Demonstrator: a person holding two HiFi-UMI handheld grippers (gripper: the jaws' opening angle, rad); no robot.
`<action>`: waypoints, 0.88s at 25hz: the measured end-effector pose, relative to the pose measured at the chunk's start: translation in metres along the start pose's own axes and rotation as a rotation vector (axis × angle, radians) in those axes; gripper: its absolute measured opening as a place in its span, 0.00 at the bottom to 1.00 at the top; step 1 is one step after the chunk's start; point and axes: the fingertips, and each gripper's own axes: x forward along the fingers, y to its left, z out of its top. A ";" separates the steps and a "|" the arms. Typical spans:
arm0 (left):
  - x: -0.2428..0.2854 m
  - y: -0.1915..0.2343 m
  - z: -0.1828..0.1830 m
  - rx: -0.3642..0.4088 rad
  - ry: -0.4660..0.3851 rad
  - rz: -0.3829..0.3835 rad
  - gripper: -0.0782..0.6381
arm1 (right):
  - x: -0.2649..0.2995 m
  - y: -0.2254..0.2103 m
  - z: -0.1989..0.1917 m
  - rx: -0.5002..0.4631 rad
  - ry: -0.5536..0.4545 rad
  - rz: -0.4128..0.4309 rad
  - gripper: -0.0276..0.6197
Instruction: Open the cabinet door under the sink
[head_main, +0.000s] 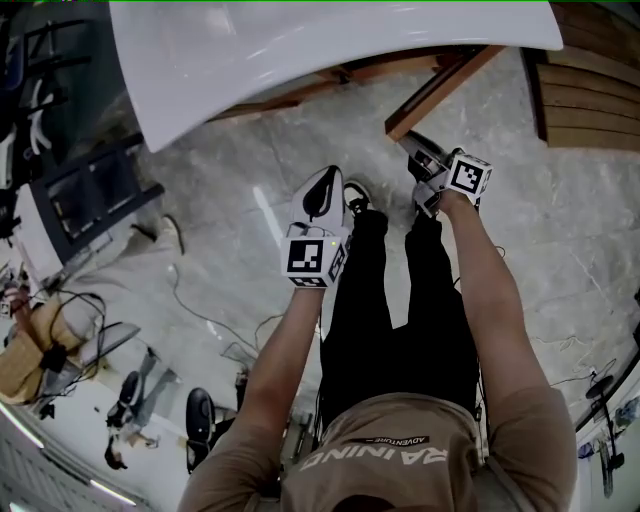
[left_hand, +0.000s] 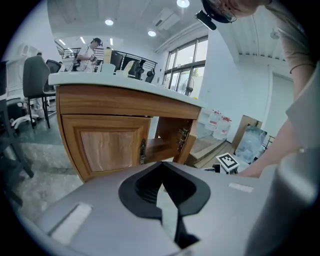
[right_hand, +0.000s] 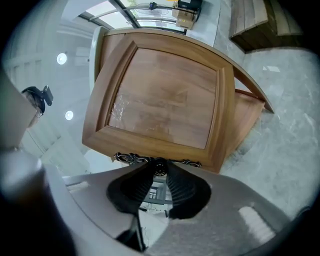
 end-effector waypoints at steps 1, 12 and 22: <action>0.000 -0.007 0.001 -0.002 -0.002 0.001 0.13 | -0.005 0.000 -0.002 0.009 0.015 0.009 0.18; 0.001 -0.066 0.004 0.013 0.012 0.008 0.13 | -0.099 -0.016 -0.002 -0.001 0.128 0.000 0.18; 0.030 -0.118 0.016 0.022 0.028 -0.035 0.13 | -0.209 -0.053 0.078 -0.100 0.105 -0.148 0.17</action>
